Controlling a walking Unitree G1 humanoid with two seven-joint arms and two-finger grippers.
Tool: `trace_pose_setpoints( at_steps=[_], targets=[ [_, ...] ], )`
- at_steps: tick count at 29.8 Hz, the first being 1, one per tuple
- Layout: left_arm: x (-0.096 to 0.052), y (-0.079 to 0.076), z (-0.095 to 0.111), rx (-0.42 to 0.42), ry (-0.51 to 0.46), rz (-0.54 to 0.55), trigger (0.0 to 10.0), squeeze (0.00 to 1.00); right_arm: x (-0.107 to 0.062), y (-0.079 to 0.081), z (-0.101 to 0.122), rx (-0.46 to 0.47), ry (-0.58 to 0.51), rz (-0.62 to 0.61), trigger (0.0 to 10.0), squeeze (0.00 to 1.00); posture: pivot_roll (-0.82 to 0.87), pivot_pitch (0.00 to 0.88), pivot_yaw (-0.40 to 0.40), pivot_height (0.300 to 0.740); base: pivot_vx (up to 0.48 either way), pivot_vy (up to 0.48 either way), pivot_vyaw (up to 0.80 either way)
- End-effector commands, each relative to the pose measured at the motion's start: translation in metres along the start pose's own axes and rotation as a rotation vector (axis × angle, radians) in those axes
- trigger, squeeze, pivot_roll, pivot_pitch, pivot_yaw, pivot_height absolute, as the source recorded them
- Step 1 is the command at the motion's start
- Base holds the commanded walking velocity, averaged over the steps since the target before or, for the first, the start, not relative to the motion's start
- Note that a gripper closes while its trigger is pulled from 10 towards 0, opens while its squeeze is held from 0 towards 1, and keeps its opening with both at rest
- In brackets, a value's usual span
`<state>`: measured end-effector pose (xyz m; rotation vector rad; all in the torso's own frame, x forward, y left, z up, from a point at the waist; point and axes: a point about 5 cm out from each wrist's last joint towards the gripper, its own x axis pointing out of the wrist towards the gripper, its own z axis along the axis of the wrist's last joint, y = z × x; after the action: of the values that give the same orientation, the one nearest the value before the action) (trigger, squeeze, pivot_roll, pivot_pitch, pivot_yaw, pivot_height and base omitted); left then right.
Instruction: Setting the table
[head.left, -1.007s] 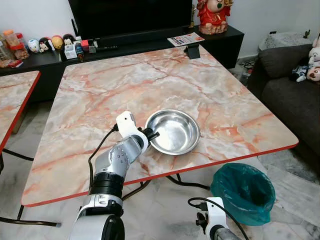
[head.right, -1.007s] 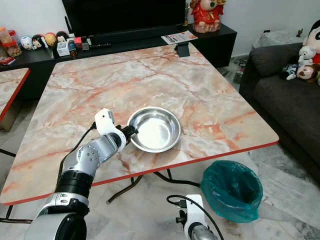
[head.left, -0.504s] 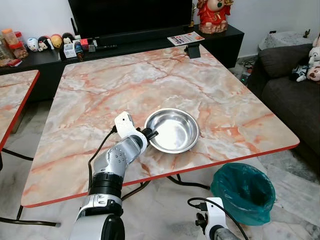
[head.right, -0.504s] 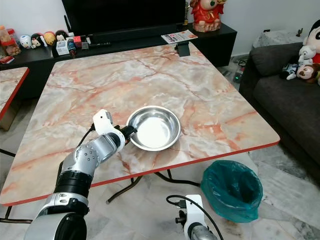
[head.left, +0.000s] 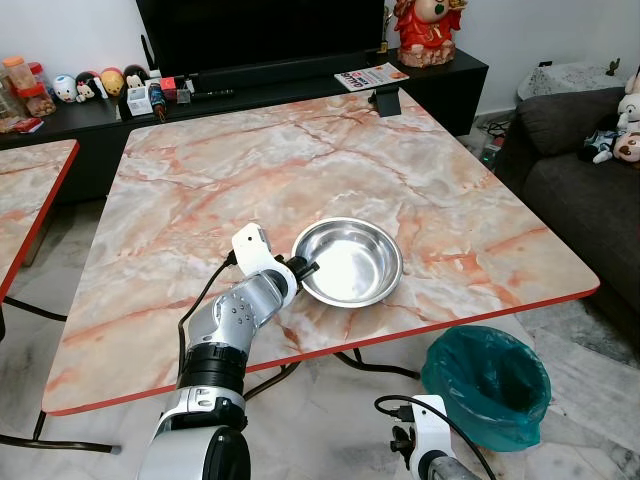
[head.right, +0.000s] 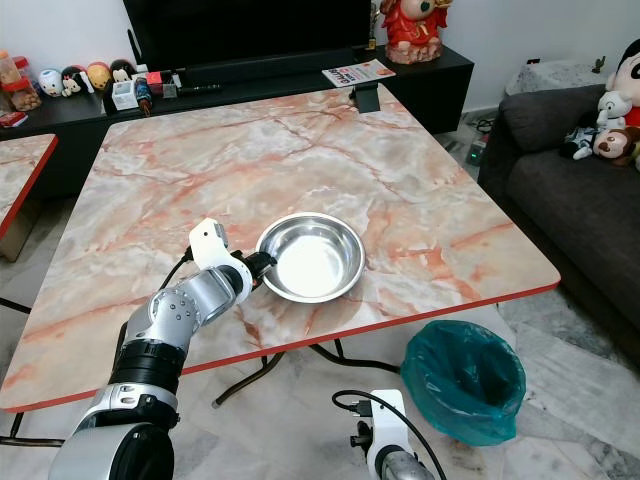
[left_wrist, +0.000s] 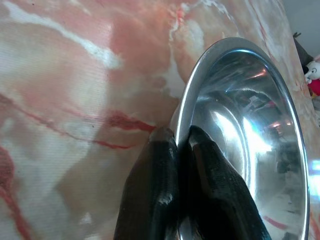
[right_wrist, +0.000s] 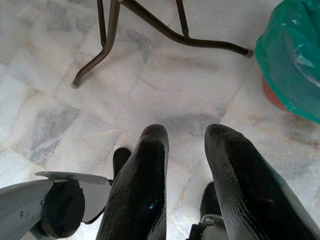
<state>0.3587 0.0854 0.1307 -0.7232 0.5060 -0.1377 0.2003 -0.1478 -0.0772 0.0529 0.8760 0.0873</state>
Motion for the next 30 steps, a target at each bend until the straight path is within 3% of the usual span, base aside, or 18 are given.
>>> trace_pose_setpoints(
  at_steps=[1, 8, 9, 10, 12, 14, 15, 16, 17, 18, 26, 27, 28, 30],
  targets=[
    [0.0037, -0.0247, -0.0091, -0.018, 0.039, -0.068, 10.0, 0.0, 0.0001, 0.0019, -0.001, 0.011, 0.005, 0.002, 10.0, 0.0, 0.02, 0.0, 0.095, 0.74, 0.0, 0.0, 0.0],
    [0.0039, -0.0239, -0.0113, -0.009, 0.05, -0.064, 10.0, 0.0, 0.0003, 0.0027, -0.0006, 0.015, 0.004, 0.001, 10.0, 0.0, 0.02, 0.0, 0.097, 0.74, 0.0, 0.0, 0.0],
    [0.0038, -0.0236, -0.0116, -0.008, 0.052, -0.064, 10.0, 0.06, 0.0004, 0.0028, -0.0005, 0.015, 0.004, 0.001, 10.0, 0.0, 0.02, 0.0, 0.097, 0.74, 0.0, 0.0, 0.0],
    [0.0038, -0.0235, -0.0117, -0.007, 0.053, -0.064, 10.0, 0.06, 0.0004, 0.0029, -0.0005, 0.015, 0.004, 0.001, 10.0, 0.0, 0.02, 0.0, 0.097, 0.74, 0.0, 0.0, 0.0],
    [0.0039, -0.0231, -0.0119, -0.006, 0.054, -0.062, 10.0, 0.56, 0.0004, 0.0028, -0.0004, 0.016, 0.004, 0.001, 10.0, 0.0, 0.02, 0.0, 0.097, 0.74, 0.0, 0.0, 0.0],
    [0.0039, -0.0233, -0.012, -0.005, 0.056, -0.063, 10.0, 0.61, 0.0004, 0.0028, -0.0004, 0.015, 0.003, 0.001, 10.0, 0.0, 0.02, 0.0, 0.097, 0.74, 0.0, 0.0, 0.0],
    [0.0039, -0.0233, -0.0119, -0.003, 0.056, -0.065, 10.0, 0.98, 0.0004, 0.0028, -0.0004, 0.014, 0.004, 0.001, 10.0, 0.0, 0.02, 0.0, 0.097, 0.74, 0.0, 0.0, 0.0],
    [0.0039, -0.0237, -0.0118, -0.004, 0.055, -0.068, 10.0, 0.97, 0.0004, 0.0027, -0.0003, 0.014, 0.003, 0.001, 10.0, 0.0, 0.02, 0.0, 0.097, 0.74, 0.0, 0.0, 0.0],
    [0.0038, -0.024, -0.0118, -0.005, 0.055, -0.071, 10.0, 0.7, 0.0004, 0.0027, -0.0004, 0.014, 0.004, 0.001, 10.0, 0.0, 0.02, 0.0, 0.097, 0.74, 0.0, 0.0, 0.0],
    [0.0038, -0.0241, -0.0119, -0.005, 0.055, -0.07, 10.0, 0.0, 0.0004, 0.0026, -0.0003, 0.014, 0.003, 0.001, 10.0, 0.0, 0.02, 0.0, 0.096, 0.74, 0.0, 0.0, 0.0],
    [0.0035, -0.0221, -0.0111, 0.018, 0.053, -0.055, 10.0, 0.0, 0.0004, 0.0026, 0.0, 0.013, 0.003, 0.0, 10.0, 0.0, 0.02, 0.0, 0.096, 0.74, 0.0, 0.0, 0.0],
    [0.0033, -0.0197, -0.009, 0.085, 0.038, -0.035, 10.0, 0.0, 0.0005, 0.0027, 0.0001, 0.012, 0.002, 0.001, 10.0, 0.0, 0.02, 0.0, 0.094, 0.74, 0.0, 0.0, 0.0],
    [0.0033, -0.0197, -0.009, 0.085, 0.038, -0.035, 10.0, 0.0, 0.0005, 0.0027, 0.0001, 0.012, 0.002, 0.001, 10.0, 0.0, 0.02, 0.0, 0.094, 0.74, 0.0, 0.0, 0.0],
    [0.0027, -0.0163, -0.0054, 0.222, 0.007, -0.002, 10.0, 0.0, 0.0005, 0.0028, 0.0002, 0.012, 0.003, 0.001, 10.0, 0.0, 0.02, 0.0, 0.094, 0.74, 0.0, 0.0, 0.0]
  ],
)
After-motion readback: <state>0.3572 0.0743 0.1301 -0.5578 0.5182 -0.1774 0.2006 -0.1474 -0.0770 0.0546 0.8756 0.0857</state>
